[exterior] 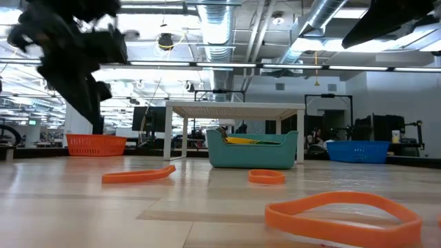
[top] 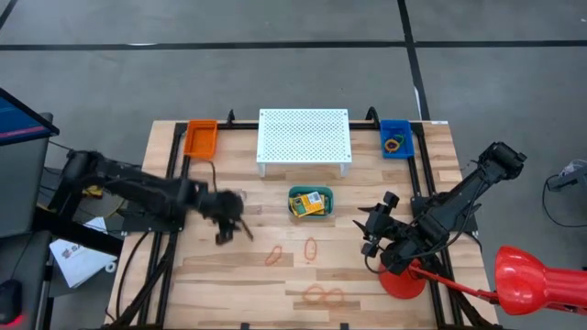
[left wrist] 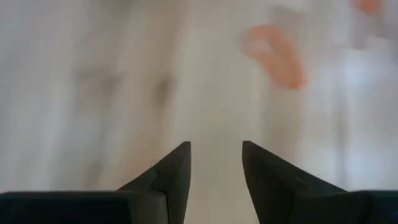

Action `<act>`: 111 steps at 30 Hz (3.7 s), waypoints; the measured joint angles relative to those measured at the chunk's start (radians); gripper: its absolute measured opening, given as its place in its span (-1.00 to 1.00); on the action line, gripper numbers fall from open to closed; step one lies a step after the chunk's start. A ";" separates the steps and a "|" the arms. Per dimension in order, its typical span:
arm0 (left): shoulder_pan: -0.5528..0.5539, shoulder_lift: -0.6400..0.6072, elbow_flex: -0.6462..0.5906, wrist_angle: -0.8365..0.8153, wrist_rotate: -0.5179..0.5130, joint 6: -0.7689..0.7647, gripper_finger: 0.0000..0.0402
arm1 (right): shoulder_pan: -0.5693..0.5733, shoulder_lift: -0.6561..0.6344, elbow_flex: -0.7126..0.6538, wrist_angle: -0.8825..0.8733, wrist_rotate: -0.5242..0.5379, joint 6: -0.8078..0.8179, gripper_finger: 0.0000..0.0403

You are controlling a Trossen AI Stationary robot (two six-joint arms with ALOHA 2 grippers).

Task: Pick & Place Office Desk Supplies
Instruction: Put the orange rubber band into the orange bin

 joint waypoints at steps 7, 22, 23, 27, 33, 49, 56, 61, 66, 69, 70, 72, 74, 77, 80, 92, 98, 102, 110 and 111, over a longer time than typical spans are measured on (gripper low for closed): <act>-0.262 0.199 -0.001 0.424 -0.259 0.146 -0.29 | 0.000 0.000 0.000 0.000 0.000 0.000 -0.13; -0.263 0.606 0.225 0.531 -0.353 0.304 -0.27 | 0.008 0.000 0.000 0.004 0.000 0.000 -0.13; -0.257 0.610 0.225 0.542 -0.353 0.306 -0.27 | 0.009 0.000 0.000 0.004 0.000 0.000 -0.13; -0.235 0.612 0.226 0.551 -0.353 0.308 -0.30 | 0.010 0.000 0.000 0.008 -0.001 0.000 -0.13; -0.208 0.612 0.214 0.554 -0.327 0.305 -0.32 | 0.025 0.000 0.000 0.014 -0.002 0.000 -0.13; -0.199 0.670 0.203 0.610 -0.293 0.305 -0.42 | 0.035 0.000 0.000 0.026 -0.002 -0.005 -0.13; -0.195 0.722 0.206 0.667 -0.311 0.307 -0.43 | 0.035 0.000 0.000 0.028 -0.002 -0.008 -0.13; -0.187 0.723 0.206 0.665 -0.288 0.304 -0.71 | 0.035 0.000 0.000 0.028 0.000 -0.008 -0.13; -0.175 0.719 0.205 0.678 -0.284 0.282 -0.97 | 0.035 0.000 0.000 0.029 0.000 -0.008 -0.13; -0.174 0.709 0.203 0.685 -0.312 0.289 -0.99 | 0.035 0.000 0.000 0.030 0.000 -0.008 -0.13; -0.173 0.695 0.201 0.668 -0.339 0.289 -0.99 | 0.035 0.000 0.000 0.030 -0.001 -0.008 -0.13; -0.173 0.658 0.203 0.626 -0.406 0.288 -0.99 | 0.035 0.000 0.000 0.030 -0.001 -0.008 -0.13; -0.173 0.613 0.203 0.525 -0.485 0.274 -1.00 | 0.035 0.000 0.000 0.030 -0.002 -0.008 -0.13; -0.174 0.522 0.202 0.359 -0.588 0.228 -1.00 | 0.035 0.000 0.000 0.030 -0.002 -0.008 -0.13; -0.174 0.424 0.203 0.155 -0.670 0.138 -1.00 | 0.035 0.000 0.000 0.029 -0.002 -0.008 -0.13; 0.034 0.179 0.203 -0.497 -0.930 -0.356 -1.00 | 0.035 0.000 0.000 0.023 0.000 -0.017 -0.13; 0.414 0.167 0.203 -0.392 -0.929 -0.096 -1.00 | 0.035 0.000 0.000 0.022 0.004 -0.019 -0.13; 0.663 0.167 0.203 -0.189 -0.831 0.184 -1.00 | 0.035 0.000 0.000 0.019 0.004 -0.019 -0.13; 1.037 0.167 0.215 -0.143 -0.692 0.366 -1.00 | 0.032 0.000 0.000 0.020 0.011 -0.026 -0.13; 1.061 0.167 0.215 -0.152 -0.683 0.385 -1.00 | 0.032 0.000 0.000 0.020 0.018 -0.026 -0.13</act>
